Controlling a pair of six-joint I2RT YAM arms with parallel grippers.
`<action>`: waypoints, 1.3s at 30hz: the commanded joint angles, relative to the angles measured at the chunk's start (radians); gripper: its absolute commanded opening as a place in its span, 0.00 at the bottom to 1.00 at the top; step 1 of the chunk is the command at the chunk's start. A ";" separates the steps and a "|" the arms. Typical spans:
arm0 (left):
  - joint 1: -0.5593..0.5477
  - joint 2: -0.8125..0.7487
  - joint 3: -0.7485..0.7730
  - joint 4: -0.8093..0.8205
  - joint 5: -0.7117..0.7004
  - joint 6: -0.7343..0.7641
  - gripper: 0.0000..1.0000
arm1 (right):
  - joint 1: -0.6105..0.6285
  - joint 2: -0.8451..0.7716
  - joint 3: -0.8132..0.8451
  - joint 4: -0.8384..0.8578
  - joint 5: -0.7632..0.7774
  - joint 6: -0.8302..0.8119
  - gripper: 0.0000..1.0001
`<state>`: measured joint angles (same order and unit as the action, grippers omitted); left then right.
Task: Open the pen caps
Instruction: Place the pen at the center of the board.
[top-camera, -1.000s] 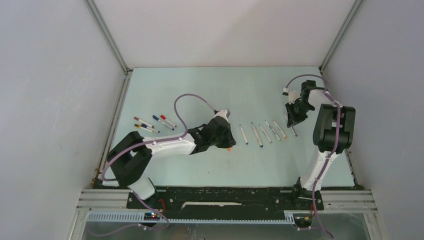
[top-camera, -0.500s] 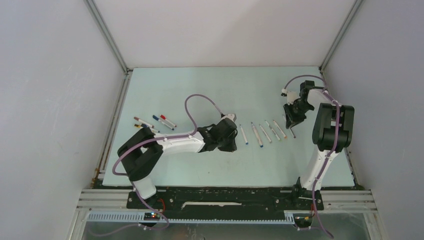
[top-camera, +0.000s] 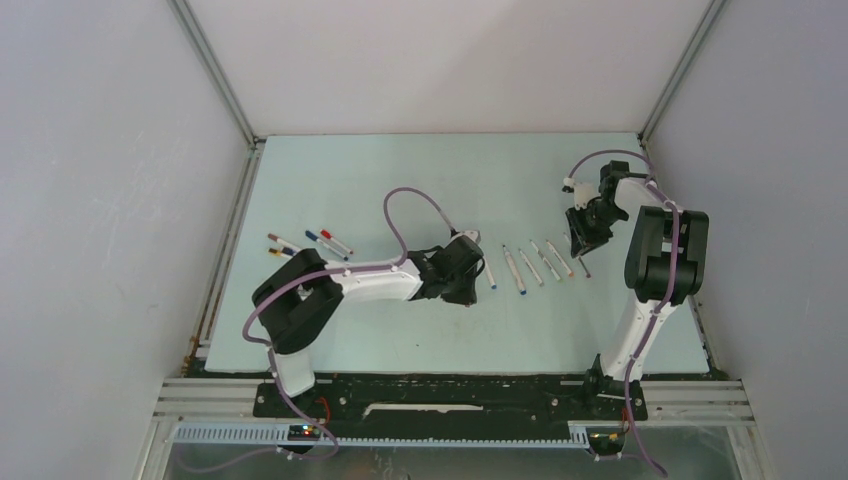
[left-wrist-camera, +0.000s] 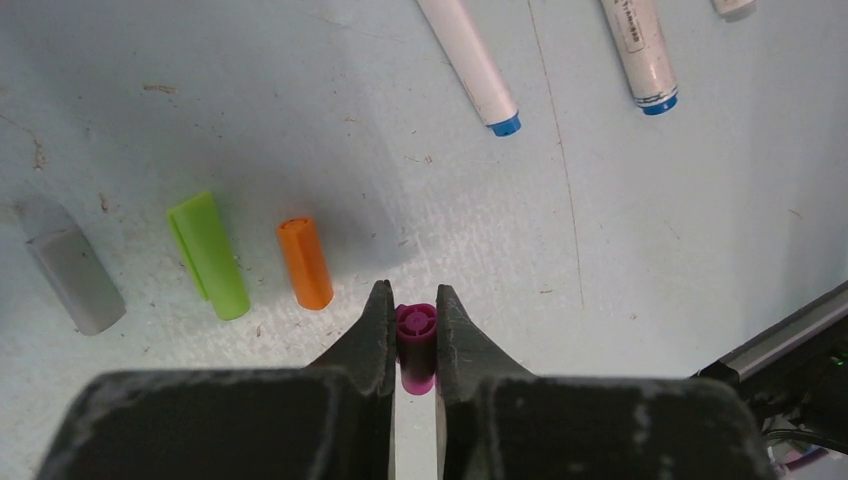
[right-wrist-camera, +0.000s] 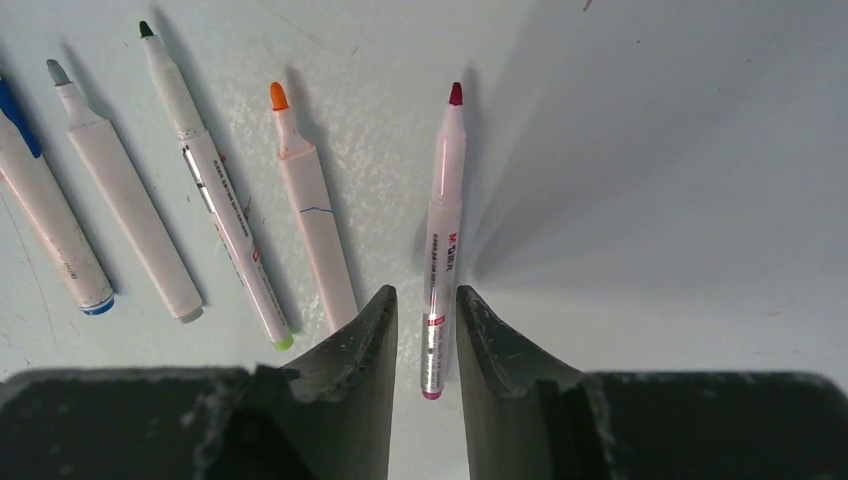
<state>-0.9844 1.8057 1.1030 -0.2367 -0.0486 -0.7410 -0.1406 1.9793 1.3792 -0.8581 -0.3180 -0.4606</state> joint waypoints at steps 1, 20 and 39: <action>-0.007 0.027 0.074 -0.029 0.013 0.028 0.12 | 0.001 -0.030 0.036 -0.004 -0.022 0.002 0.31; -0.007 0.059 0.118 -0.078 0.003 0.043 0.31 | -0.007 -0.069 0.036 -0.002 -0.053 0.011 0.32; 0.042 -0.465 -0.103 0.059 -0.281 0.233 0.56 | 0.062 -0.533 -0.099 0.050 -0.355 -0.004 0.33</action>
<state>-0.9768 1.4776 1.0885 -0.2325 -0.1638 -0.6083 -0.1226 1.6238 1.3354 -0.8413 -0.5278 -0.4461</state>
